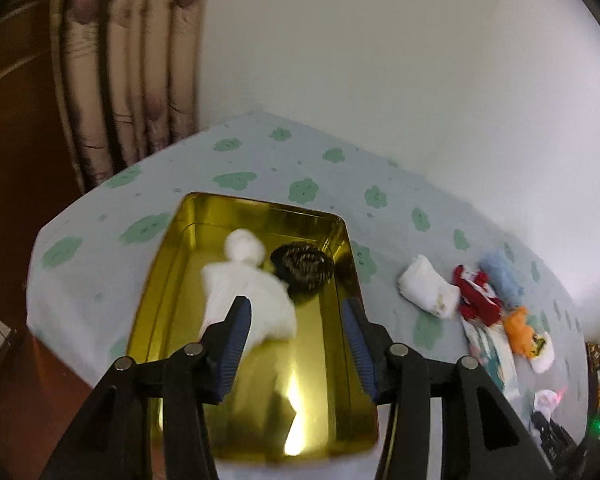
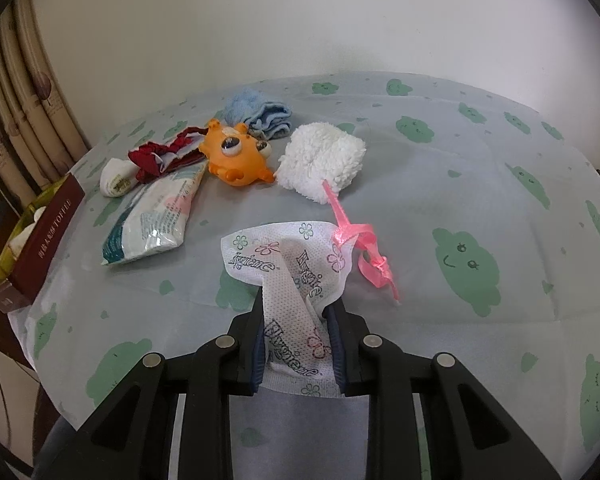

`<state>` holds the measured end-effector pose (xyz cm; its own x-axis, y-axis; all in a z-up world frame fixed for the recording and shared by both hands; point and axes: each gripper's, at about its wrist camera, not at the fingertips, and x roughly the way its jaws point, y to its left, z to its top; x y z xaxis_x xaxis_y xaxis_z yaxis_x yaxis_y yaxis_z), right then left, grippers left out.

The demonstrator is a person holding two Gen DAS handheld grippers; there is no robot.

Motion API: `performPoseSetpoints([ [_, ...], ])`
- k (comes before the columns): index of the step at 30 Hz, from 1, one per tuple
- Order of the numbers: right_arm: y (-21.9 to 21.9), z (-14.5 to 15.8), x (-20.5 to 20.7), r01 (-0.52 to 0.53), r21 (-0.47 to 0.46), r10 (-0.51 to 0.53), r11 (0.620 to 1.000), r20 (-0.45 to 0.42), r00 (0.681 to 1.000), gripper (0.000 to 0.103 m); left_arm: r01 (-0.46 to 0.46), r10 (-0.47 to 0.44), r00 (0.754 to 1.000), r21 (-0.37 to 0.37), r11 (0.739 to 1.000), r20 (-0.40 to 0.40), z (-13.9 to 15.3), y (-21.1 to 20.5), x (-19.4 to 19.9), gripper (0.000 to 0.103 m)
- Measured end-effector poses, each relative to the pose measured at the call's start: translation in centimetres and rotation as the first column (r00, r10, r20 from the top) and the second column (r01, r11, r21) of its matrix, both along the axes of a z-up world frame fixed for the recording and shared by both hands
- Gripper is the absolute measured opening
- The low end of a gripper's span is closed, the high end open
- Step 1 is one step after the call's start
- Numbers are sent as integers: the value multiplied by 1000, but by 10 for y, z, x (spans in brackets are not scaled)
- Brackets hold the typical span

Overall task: Organize soft objects
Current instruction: 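Lower the black sock into the gold tin and open the left tool, then carry the printed pad to the gold tin and release it with the right tool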

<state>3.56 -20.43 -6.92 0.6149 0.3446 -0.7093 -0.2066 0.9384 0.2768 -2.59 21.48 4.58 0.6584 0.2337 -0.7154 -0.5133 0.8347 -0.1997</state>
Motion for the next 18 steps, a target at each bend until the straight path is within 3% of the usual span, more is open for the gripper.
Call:
performPoseSetpoints([
  [6, 18, 38, -11, -54, 3, 54, 999, 58, 997, 24, -125, 124, 992, 132, 983, 15, -6, -22, -65, 49],
  [11, 78, 84, -16, -211, 28, 206, 977, 117, 972, 24, -193, 193, 981, 259, 946, 24, -4, -23, -88, 49],
  [15, 147, 115, -9, -355, 90, 342, 930, 136, 930, 24, -223, 228, 974, 273, 936, 15, -1, -12, -98, 49],
  [18, 213, 129, 4, -466, 138, 454, 874, 110, 884, 24, -233, 243, 970, 274, 933, -2, -3, -5, -105, 49],
])
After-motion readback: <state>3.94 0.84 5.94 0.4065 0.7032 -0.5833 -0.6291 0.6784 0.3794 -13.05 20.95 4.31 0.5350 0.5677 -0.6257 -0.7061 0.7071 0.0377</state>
